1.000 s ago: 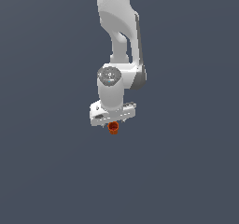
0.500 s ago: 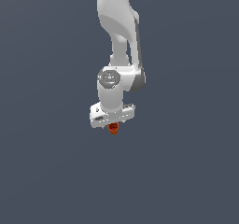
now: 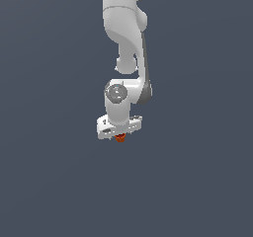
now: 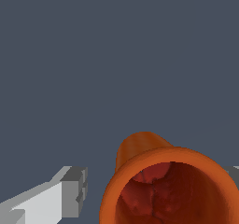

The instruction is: Pick up the object and move it to a goal position.

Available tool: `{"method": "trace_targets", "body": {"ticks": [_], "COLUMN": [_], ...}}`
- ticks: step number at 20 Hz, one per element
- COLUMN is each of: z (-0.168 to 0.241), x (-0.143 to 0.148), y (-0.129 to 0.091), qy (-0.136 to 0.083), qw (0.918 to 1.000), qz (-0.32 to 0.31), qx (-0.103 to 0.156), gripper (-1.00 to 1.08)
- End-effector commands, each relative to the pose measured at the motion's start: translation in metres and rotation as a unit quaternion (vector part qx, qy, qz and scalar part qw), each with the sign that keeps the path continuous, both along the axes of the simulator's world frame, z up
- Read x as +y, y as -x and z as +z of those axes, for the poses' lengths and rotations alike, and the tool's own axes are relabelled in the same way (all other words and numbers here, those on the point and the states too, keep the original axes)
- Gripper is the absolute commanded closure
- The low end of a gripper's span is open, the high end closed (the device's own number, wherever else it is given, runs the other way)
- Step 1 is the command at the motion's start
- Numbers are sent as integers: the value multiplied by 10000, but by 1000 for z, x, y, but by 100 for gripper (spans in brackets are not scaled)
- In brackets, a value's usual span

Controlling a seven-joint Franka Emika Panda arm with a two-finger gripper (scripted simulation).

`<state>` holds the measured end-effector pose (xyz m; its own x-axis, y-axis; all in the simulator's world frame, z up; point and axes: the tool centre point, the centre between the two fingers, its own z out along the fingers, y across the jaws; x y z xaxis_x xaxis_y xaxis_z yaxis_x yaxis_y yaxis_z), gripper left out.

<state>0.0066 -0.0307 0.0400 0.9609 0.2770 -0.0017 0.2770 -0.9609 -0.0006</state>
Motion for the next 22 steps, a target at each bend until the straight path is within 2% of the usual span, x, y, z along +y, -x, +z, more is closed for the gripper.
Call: {"method": "trace_targets", "body": {"ticks": [1, 2, 15, 22], "z": [-2, -2, 1, 26], "x": [0, 0, 0, 3], "y": [-1, -1, -1, 1], "qy": [1, 1, 1, 1], "qw": [10000, 10000, 10000, 10000], "qz": [1, 1, 1, 1], "qx": [-9, -9, -12, -12], "gripper": [-92, 108, 108, 108]}}
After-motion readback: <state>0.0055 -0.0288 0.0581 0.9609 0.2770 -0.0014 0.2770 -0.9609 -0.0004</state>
